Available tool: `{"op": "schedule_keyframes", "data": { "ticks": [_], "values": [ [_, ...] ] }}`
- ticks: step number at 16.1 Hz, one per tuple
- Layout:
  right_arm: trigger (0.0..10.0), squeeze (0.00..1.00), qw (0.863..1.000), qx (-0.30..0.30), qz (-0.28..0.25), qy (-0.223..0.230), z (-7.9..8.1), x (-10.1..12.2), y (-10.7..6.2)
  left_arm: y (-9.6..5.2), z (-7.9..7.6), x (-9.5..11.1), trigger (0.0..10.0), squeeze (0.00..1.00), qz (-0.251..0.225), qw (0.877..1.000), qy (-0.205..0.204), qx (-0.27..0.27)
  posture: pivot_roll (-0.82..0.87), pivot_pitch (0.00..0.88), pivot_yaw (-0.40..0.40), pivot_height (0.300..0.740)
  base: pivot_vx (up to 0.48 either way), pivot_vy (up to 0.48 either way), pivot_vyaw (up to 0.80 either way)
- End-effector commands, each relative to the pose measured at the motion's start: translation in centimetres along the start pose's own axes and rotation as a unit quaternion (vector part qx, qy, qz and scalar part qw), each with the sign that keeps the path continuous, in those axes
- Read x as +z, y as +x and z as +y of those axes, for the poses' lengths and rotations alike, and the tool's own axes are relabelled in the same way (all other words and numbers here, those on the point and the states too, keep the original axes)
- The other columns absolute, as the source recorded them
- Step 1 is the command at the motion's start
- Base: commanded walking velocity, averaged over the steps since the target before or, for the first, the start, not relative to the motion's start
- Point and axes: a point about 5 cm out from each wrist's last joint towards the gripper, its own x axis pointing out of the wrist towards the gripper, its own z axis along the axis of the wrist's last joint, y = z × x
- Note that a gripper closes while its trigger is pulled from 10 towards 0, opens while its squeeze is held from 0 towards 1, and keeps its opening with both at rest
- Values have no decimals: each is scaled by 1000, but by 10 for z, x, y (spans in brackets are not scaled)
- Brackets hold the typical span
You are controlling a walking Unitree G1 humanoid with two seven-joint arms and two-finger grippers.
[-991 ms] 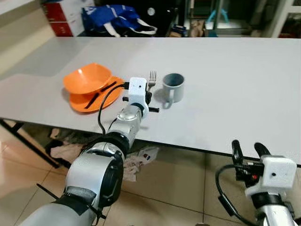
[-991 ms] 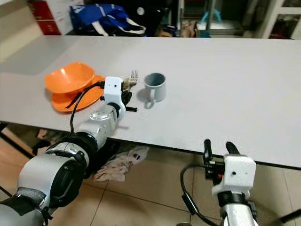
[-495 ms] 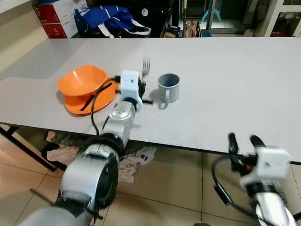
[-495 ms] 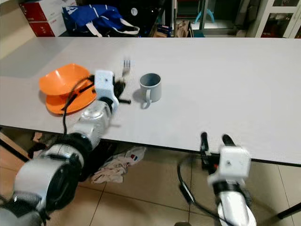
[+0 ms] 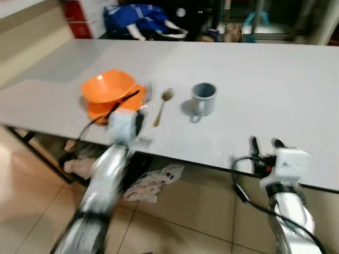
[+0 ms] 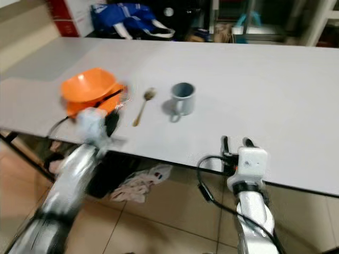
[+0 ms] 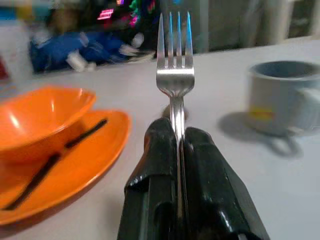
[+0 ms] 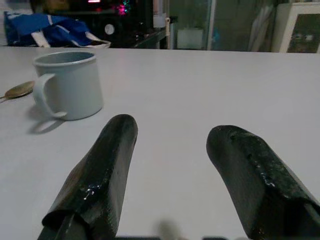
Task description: Setting the table
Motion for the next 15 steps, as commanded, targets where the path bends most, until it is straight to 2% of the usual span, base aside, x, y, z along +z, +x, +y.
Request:
{"op": "schedule_keyframes", "data": {
  "ticks": [1, 2, 3, 6, 8, 13, 15],
  "values": [
    [10000, 0, 1000, -1, -10, 1, -2, 1, 6, -7, -12, 13, 10000, 0, -27, 999, 11, -41, -93, 0, 140, 740, 0, 0, 0],
    [10000, 0, 1000, -2, -13, 1, -3, 0, 9, -10, -21, 18, 10000, 0, -32, 998, 12, -46, -86, 0, 133, 740, 0, 0, 0],
    [10000, 0, 1000, -2, -14, 1, -3, -1, 10, -8, -24, 20, 10000, 0, -33, 998, 11, -44, -86, 0, 133, 740, 0, 0, 0],
    [10000, 0, 1000, -1, -27, 7, 3, 2, 15, 10, -26, 31, 10000, 0, -38, 998, -10, -41, -94, 0, 146, 740, 0, 97, 0],
    [10000, 0, 1000, -2, -27, 3, 3, 1, 15, 13, -28, 34, 10000, 0, -32, 999, -15, -39, -102, 0, 154, 740, 0, 461, -800],
    [10000, 0, 1000, 1, -28, -1, 3, 0, 13, 23, -30, 40, 10000, 0, -32, 999, 5, -43, -102, 0, 143, 740, 0, 436, 0],
    [10000, 0, 1000, 6, -28, 0, 4, -1, 12, 30, -33, 45, 10000, 0, -40, 998, 8, -46, -105, 0, 143, 740, 268, 399, 0]
  ]
}}
